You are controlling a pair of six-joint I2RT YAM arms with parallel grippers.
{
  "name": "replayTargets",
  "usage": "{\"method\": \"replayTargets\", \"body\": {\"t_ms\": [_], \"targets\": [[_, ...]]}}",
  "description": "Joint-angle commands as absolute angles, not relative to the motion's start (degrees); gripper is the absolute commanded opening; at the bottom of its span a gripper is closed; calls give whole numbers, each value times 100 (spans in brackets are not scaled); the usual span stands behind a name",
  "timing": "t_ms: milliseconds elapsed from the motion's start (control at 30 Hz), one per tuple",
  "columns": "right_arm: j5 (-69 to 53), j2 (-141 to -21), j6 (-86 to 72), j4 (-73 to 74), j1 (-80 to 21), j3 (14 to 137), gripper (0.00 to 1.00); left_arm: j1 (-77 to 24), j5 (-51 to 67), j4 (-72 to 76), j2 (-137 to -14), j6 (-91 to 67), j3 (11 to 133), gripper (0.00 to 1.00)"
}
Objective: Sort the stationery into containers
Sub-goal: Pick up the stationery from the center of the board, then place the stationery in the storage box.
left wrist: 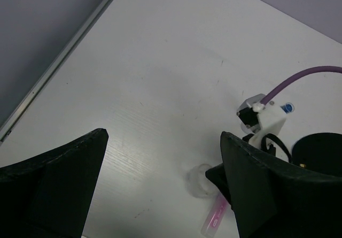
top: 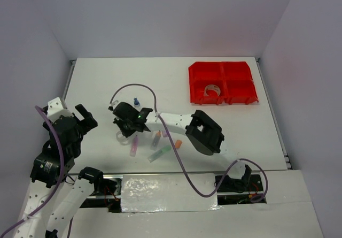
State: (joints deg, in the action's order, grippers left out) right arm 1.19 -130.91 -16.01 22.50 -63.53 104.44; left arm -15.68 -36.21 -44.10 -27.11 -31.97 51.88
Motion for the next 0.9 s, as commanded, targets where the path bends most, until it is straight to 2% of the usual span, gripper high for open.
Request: {"method": "replayTargets", "body": {"t_ms": [0,100,233,367,467,633,867], "targets": [[-300,-11919,-1652,1573,-6311,10415,0,-1556,-3753,-4254,-2584,-3287,5370,99],[-290,-11217,-1880,1495,-5856,9986,0,-1556,-3788,-4263,-2523,-3305,5370,99],[-10,-9828,-2100,1274,-4959,8635,0,-1556,-3788,-4245,-2461,-3287,5361,99],[1008,-9167,-2215,1677,-3738,8007,0,-1556,-3735,-4210,-2470,-3252,5353,99],[1853,-9403,-2171,2372,-2823,8208,0,-1547,-3674,-4184,-2522,-3234,5353,99],[1899,-10317,-2127,2839,-1690,8666,0,-1538,-3647,-4175,-2602,-3217,5353,99],[1521,-10766,-1934,2672,-1222,8666,0,-1538,-3604,-4157,-2759,-3191,5344,99]]}}
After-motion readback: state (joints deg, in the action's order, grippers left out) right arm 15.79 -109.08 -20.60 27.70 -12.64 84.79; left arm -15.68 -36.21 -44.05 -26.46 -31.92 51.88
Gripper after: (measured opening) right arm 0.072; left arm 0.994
